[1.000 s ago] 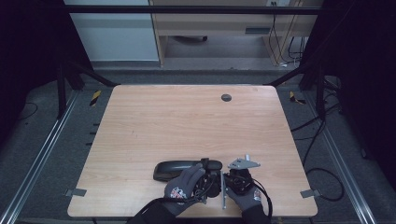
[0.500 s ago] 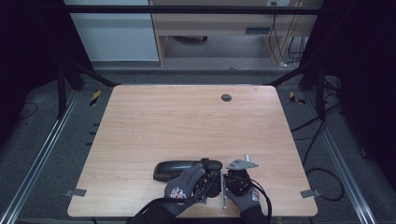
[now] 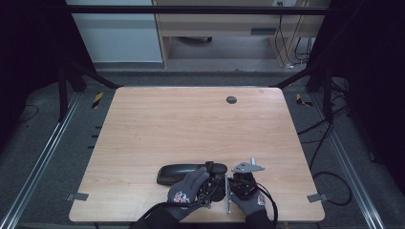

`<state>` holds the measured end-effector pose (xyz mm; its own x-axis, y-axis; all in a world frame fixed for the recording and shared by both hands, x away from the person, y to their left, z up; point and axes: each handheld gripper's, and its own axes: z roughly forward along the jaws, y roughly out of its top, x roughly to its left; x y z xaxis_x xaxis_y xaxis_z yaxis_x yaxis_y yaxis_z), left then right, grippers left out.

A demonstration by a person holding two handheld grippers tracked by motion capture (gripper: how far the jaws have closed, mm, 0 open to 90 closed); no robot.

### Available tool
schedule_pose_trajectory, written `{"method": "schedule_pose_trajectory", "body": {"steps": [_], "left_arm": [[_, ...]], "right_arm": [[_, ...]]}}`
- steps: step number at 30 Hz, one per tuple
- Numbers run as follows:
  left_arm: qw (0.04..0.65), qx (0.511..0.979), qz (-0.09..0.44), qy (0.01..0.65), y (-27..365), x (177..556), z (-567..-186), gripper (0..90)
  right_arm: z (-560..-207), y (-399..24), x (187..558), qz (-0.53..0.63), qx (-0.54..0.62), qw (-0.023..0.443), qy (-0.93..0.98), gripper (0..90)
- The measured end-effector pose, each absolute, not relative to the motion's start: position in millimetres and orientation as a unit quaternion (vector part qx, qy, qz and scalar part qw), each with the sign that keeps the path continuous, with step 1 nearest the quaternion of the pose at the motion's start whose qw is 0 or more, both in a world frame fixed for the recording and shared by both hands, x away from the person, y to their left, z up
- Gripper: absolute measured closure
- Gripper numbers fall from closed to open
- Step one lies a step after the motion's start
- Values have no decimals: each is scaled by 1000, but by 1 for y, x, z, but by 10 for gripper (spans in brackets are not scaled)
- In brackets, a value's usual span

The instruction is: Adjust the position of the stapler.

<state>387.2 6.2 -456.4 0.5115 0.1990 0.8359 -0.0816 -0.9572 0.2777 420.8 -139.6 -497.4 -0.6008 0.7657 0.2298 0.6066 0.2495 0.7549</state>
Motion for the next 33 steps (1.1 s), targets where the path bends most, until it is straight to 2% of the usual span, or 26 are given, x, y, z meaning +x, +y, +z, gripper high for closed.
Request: {"method": "schedule_pose_trajectory", "body": {"steps": [33], "left_arm": [[198,841,498,80,31,385,-421,586]], "right_arm": [[-497,-140,421,430,442,89,783,900]]}}
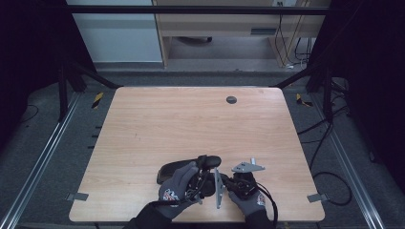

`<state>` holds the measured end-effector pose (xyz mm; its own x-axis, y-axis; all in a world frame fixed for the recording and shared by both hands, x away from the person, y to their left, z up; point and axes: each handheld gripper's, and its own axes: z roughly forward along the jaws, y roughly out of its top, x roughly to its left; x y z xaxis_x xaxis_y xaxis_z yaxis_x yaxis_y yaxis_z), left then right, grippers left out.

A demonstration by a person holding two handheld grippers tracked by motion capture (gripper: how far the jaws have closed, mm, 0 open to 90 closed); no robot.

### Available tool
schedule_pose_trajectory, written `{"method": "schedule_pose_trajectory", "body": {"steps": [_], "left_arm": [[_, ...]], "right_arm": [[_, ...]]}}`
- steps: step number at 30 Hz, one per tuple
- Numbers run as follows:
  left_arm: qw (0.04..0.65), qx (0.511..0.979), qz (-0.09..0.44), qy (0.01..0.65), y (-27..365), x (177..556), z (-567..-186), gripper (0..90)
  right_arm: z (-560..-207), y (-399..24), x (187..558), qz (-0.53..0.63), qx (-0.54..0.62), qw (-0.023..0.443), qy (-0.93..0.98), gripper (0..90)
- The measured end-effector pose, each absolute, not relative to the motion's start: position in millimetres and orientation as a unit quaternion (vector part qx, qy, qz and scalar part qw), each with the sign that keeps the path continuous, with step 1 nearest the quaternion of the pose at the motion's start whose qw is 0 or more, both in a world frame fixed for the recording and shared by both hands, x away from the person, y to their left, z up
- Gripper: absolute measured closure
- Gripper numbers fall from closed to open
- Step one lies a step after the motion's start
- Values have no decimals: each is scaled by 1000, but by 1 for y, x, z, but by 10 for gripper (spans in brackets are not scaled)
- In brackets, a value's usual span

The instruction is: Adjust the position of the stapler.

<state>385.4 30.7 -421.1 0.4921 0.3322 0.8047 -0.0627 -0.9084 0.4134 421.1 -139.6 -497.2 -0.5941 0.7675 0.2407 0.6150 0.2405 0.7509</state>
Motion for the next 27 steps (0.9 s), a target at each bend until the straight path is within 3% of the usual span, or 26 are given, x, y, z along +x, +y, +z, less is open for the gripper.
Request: {"method": "schedule_pose_trajectory", "body": {"steps": [27], "left_arm": [[245,828,487,128,55,386,-397,592]], "right_arm": [[-497,-140,421,429,441,88,783,900]]}}
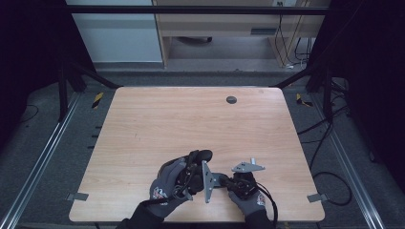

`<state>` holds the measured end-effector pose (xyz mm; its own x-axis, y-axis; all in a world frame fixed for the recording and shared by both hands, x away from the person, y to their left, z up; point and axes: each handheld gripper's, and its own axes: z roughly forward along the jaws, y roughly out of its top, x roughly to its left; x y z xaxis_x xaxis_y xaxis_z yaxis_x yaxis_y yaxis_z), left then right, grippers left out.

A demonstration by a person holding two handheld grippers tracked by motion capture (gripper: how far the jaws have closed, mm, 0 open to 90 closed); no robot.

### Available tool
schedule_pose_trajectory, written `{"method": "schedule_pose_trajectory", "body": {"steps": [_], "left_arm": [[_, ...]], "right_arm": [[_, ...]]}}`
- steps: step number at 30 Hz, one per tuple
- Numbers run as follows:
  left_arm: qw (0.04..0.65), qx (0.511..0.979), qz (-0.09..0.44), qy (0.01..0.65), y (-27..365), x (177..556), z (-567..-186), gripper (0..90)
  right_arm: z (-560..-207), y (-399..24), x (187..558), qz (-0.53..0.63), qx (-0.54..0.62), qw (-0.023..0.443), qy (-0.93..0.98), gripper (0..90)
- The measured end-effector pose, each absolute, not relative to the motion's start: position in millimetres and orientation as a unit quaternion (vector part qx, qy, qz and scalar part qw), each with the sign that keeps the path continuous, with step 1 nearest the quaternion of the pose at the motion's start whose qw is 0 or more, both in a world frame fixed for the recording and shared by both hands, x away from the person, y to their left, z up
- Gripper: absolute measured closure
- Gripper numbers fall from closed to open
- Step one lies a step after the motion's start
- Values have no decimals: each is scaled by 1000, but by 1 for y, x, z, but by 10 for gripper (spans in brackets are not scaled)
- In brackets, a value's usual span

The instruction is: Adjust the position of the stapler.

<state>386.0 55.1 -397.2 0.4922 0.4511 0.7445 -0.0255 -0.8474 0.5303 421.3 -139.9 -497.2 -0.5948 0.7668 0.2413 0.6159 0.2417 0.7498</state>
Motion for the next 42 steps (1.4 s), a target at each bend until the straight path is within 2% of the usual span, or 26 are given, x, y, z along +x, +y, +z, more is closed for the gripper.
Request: {"method": "schedule_pose_trajectory", "body": {"steps": [42], "left_arm": [[306,808,464,194,95,389,-373,592]], "right_arm": [[-497,-140,421,430,445,84,781,900]]}}
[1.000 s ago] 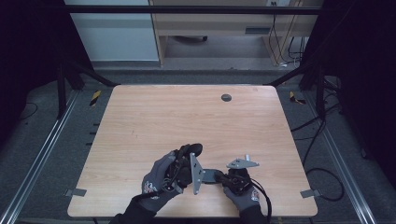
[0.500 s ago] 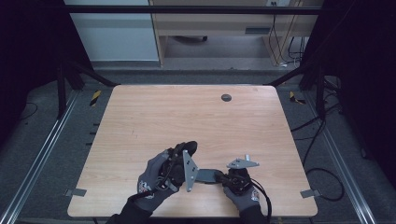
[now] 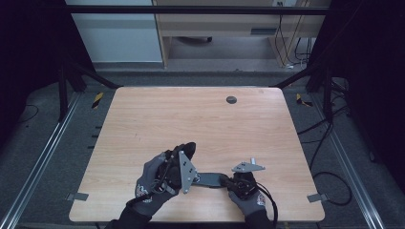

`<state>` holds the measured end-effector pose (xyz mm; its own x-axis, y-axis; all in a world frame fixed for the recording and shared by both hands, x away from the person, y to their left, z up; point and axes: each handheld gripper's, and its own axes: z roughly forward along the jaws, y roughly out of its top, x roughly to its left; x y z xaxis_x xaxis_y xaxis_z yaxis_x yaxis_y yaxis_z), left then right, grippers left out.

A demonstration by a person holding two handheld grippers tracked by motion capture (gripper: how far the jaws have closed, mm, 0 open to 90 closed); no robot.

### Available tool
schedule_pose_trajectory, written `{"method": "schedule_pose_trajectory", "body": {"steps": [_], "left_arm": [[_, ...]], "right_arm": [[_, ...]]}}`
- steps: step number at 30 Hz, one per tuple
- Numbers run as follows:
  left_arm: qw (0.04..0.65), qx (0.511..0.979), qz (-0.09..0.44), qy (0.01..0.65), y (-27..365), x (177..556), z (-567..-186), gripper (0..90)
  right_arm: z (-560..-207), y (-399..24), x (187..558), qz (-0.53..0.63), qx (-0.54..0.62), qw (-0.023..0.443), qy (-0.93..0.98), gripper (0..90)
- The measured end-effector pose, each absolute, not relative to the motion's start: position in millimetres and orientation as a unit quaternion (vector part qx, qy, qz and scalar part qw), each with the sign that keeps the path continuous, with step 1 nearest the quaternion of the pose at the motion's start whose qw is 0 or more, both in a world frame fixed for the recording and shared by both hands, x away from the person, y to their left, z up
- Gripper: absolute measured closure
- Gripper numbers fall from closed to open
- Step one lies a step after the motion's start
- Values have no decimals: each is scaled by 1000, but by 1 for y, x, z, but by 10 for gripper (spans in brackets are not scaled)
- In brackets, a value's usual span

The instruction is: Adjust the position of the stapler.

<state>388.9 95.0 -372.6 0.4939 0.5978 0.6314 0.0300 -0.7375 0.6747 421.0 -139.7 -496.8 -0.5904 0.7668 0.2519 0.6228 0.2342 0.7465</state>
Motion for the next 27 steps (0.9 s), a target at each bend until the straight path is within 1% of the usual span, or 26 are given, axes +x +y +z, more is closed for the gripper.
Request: {"method": "schedule_pose_trajectory", "body": {"steps": [27], "left_arm": [[330,792,458,230,120,389,-364,589]], "right_arm": [[-497,-139,421,431,444,83,781,900]]}}
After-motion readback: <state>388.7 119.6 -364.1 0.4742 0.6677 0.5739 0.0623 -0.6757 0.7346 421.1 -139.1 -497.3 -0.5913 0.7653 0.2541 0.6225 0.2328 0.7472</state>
